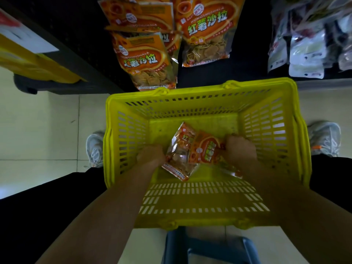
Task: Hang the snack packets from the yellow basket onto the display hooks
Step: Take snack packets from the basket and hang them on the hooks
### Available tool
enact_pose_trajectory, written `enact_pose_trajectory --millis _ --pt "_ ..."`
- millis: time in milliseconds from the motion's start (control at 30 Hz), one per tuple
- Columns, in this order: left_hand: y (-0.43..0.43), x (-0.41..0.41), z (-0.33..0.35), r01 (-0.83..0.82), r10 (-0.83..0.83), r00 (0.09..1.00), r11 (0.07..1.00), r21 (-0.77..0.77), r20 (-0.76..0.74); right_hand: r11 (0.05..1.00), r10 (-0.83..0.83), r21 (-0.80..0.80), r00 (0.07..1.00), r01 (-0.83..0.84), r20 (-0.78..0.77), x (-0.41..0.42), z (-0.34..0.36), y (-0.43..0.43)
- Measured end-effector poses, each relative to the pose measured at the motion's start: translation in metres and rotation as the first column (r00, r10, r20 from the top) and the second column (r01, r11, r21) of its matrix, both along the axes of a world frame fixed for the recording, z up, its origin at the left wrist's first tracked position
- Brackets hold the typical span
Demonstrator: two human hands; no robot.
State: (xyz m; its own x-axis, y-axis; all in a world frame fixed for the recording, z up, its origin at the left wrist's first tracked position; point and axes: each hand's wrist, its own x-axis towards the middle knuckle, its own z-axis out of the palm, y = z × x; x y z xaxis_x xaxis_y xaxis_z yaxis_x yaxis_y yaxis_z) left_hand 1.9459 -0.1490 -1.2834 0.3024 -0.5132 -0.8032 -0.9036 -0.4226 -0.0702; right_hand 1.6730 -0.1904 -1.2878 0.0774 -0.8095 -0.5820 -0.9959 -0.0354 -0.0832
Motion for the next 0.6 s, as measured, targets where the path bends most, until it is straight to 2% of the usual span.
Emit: enact_pose_trajectory --millis 67,133,233,367,467,600 --pt "-0.004 -0.002 0.0 -0.043 0.04 0.997 0.998 -0.046 -0.059 0.988 -0.155 -0.013 0.986 0.156 0.059 -0.004 0.003 -0.005" --pt "-0.014 -0.007 -0.001 -0.091 0.056 0.985 0.974 -0.209 -0.165 0.953 -0.299 -0.022 0.951 0.301 0.079 -0.006 0.006 -0.009" --pt "-0.035 -0.018 -0.002 -0.054 -0.058 0.962 0.919 -0.391 -0.269 0.908 -0.417 0.011 0.903 0.418 0.1 -0.006 0.008 -0.011" --pt "-0.055 -0.037 -0.01 0.143 -0.255 0.932 0.913 -0.383 -0.259 0.871 -0.491 0.076 0.855 0.485 0.168 -0.011 0.004 -0.008" --pt "-0.06 -0.046 -0.018 0.105 -0.212 0.939 0.927 -0.361 -0.272 0.844 -0.535 0.095 0.819 0.528 0.208 -0.013 0.002 -0.006" --pt "-0.06 -0.055 -0.023 0.083 -0.183 0.957 0.915 -0.395 -0.224 0.814 -0.569 0.035 0.784 0.58 0.247 -0.018 0.005 0.0"
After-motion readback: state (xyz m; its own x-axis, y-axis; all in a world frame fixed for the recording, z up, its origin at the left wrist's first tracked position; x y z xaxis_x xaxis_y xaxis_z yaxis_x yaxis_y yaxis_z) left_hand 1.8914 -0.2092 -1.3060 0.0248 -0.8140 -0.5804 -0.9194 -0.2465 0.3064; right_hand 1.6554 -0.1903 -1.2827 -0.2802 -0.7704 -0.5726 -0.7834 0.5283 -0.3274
